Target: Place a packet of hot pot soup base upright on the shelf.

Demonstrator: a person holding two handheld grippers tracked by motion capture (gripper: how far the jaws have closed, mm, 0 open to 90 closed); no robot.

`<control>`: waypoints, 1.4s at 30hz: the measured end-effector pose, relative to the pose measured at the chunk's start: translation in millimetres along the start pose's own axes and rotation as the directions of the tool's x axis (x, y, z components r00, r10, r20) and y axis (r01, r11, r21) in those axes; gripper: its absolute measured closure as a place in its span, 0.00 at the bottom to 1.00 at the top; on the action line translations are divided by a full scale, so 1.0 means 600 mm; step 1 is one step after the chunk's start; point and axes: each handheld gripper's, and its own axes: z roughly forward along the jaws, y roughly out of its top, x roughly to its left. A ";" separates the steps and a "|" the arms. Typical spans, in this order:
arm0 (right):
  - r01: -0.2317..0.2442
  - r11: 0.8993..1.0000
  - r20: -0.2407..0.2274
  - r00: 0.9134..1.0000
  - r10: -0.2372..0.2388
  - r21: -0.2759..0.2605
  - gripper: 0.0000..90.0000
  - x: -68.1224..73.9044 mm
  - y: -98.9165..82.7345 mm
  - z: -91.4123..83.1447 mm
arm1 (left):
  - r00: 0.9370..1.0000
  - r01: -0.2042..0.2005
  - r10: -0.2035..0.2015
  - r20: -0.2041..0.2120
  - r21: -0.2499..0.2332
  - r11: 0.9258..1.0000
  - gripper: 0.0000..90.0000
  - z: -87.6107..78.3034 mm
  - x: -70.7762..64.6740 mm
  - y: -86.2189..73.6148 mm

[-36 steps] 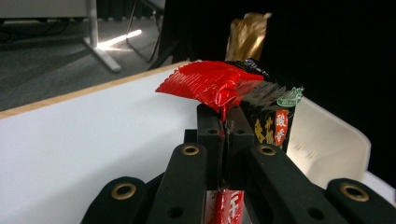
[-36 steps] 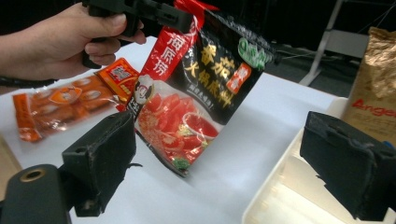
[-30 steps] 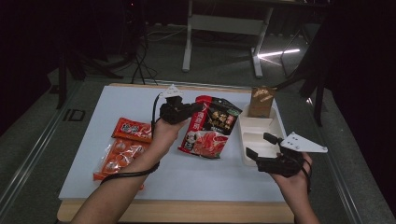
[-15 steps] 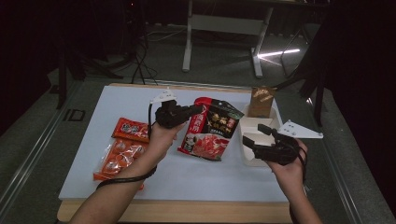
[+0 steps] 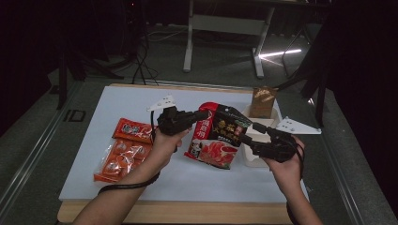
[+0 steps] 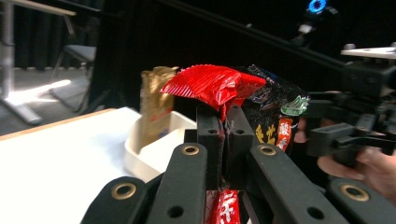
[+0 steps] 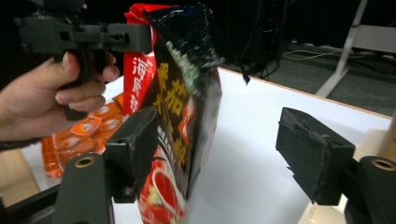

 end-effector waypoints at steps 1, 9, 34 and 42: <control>-0.004 1.000 -0.011 1.000 0.004 0.001 0.37 0.000 0.001 0.001 | 1.000 0.005 -0.005 0.007 -0.005 1.000 0.98 0.001 -0.002 -0.001; -0.001 1.000 -0.054 0.999 0.003 0.029 0.61 0.003 0.005 0.009 | 0.998 0.017 -0.016 0.056 -0.021 1.000 0.98 0.008 -0.014 -0.006; 0.004 1.000 -0.097 0.995 -0.003 0.007 0.88 0.005 0.040 -0.007 | 0.995 -0.047 0.049 0.081 -0.024 0.999 0.71 -0.005 -0.027 -0.008; 0.018 1.000 -0.067 0.998 -0.019 -0.016 0.88 -0.004 0.052 -0.019 | 0.999 0.003 -0.004 0.052 0.012 1.000 0.28 -0.015 -0.025 -0.007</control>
